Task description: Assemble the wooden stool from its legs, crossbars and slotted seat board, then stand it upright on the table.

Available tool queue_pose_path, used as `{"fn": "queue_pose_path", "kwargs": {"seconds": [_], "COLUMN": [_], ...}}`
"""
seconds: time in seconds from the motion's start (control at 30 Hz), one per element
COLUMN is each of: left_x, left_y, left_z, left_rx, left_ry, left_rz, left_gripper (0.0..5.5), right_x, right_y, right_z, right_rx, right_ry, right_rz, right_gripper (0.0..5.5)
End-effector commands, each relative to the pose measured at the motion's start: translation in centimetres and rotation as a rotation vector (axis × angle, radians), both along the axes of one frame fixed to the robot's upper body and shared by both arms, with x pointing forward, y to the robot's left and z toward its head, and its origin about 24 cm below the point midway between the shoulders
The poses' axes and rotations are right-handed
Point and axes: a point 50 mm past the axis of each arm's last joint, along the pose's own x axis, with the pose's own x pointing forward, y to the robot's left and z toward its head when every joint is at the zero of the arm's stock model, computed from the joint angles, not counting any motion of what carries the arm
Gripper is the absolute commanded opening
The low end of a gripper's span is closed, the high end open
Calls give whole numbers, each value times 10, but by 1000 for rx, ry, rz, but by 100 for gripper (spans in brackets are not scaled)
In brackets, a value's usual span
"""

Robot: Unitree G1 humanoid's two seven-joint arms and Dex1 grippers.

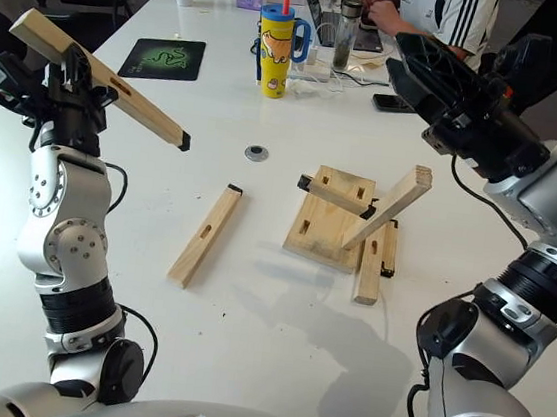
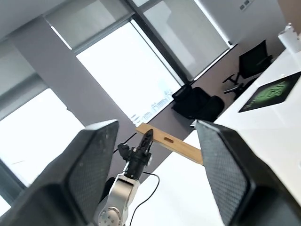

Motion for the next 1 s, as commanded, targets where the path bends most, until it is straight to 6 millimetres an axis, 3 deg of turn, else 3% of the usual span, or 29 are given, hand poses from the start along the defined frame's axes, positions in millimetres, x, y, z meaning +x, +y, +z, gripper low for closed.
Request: {"fn": "queue_pose_path", "kwargs": {"seconds": [0.03,0.13,0.2,0.33,0.53,0.63,0.8,1.0], "left_x": [-7,-10,-9,-7,-10,-12,-14,-12], "left_y": [8,14,14,12,17,22,30,27], "left_z": [-3,-5,-6,-5,-11,-12,-4,3], "left_rx": [-7,-12,-10,-2,0,-2,3,11], "left_ry": [-5,-2,-2,-1,19,23,-9,-23], "left_rz": [54,79,79,66,76,96,130,116], "left_gripper": [104,104,104,104,104,104,104,104], "right_x": [9,7,1,-12,-15,-18,-35,-29], "right_y": [-4,2,8,15,4,6,21,16], "right_z": [-6,-22,-31,-35,-36,-41,-50,-73], "right_rx": [-131,-385,-466,-514,-536,-535,-529,-597], "right_ry": [-25,-131,-190,-280,-289,-282,-290,-272], "right_rz": [-210,-390,-458,-529,-653,-634,-452,-501], "right_gripper": [302,302,302,302,302,302,302,302]}}
